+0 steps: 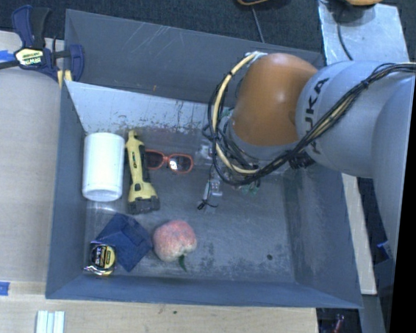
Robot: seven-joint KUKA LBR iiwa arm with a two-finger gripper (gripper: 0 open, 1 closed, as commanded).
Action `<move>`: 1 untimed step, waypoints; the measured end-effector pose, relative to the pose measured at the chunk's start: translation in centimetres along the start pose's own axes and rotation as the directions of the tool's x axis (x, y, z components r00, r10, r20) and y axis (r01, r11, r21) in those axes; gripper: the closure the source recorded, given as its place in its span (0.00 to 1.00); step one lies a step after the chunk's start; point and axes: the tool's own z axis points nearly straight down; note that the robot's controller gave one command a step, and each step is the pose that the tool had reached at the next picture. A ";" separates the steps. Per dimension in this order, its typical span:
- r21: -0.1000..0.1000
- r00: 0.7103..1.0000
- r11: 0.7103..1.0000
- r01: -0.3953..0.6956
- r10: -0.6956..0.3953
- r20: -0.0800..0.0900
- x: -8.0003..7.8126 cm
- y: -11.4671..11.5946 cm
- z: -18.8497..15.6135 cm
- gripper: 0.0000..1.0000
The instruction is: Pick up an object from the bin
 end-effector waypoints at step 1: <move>0.000 1.000 1.000 -0.002 0.002 0.008 -0.2 0.0 -0.5 0.00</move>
Offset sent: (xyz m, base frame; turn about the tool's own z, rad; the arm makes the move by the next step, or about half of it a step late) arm -0.0684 0.0608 -0.0564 -0.1730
